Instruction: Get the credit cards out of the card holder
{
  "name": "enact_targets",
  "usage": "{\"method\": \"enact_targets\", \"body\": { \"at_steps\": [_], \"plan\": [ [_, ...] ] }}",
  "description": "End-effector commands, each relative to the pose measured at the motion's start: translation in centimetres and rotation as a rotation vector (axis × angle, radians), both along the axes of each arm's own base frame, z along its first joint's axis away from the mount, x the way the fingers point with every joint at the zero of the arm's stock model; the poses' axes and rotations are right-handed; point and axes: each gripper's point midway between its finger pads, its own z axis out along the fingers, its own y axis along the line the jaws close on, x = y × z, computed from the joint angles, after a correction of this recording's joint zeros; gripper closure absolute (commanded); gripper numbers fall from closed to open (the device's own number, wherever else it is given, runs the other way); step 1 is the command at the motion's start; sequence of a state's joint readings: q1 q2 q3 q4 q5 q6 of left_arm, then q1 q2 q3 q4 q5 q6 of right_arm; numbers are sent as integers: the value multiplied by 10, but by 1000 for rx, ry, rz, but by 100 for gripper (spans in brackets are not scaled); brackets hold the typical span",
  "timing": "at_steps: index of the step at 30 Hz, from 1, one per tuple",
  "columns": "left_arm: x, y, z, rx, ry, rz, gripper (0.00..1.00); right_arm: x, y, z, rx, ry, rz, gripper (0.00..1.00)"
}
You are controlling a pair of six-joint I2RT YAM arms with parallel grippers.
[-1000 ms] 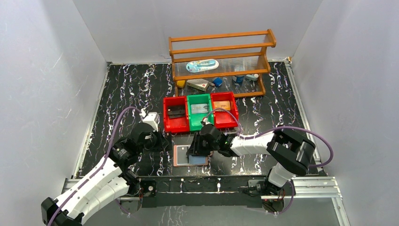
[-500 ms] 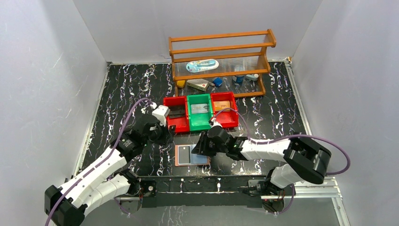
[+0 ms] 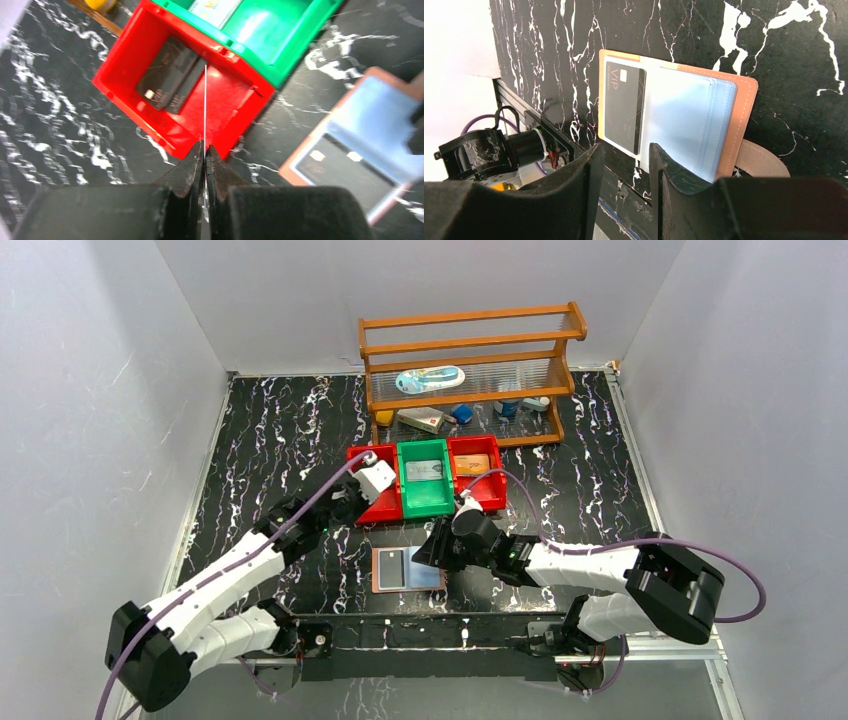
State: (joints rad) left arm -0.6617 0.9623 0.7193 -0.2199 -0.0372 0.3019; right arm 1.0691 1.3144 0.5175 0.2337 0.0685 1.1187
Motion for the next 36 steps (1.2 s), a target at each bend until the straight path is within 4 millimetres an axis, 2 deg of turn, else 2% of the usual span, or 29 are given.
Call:
{"method": "enact_targets", "body": {
  "at_steps": [1, 5, 8, 12, 16, 21, 29, 36],
  "plan": [
    [42, 9, 18, 240, -242, -70, 100, 9, 1, 14, 36, -42, -32, 53],
    [62, 2, 9, 331, -268, -110, 100, 8, 0, 13, 34, -37, -31, 53],
    [81, -1, 2, 361, -275, -114, 100, 7, -1, 11, 32, -31, -32, 53],
    [97, -10, -4, 366, -281, -142, 100, 7, -1, 13, 35, -33, -33, 53],
    [112, -6, -12, 387, -271, -120, 100, 9, -2, 12, 30, -36, -40, 53],
    [122, -8, -36, 441, -226, -147, 100, 10, -2, 12, 28, -35, -37, 53],
    [140, 2, -51, 486, -236, -110, 100, 12, -5, 10, 18, -34, -41, 53],
    [145, 6, -67, 502, -225, -108, 100, 13, -9, 6, 12, -26, -47, 53]
  ]
}}
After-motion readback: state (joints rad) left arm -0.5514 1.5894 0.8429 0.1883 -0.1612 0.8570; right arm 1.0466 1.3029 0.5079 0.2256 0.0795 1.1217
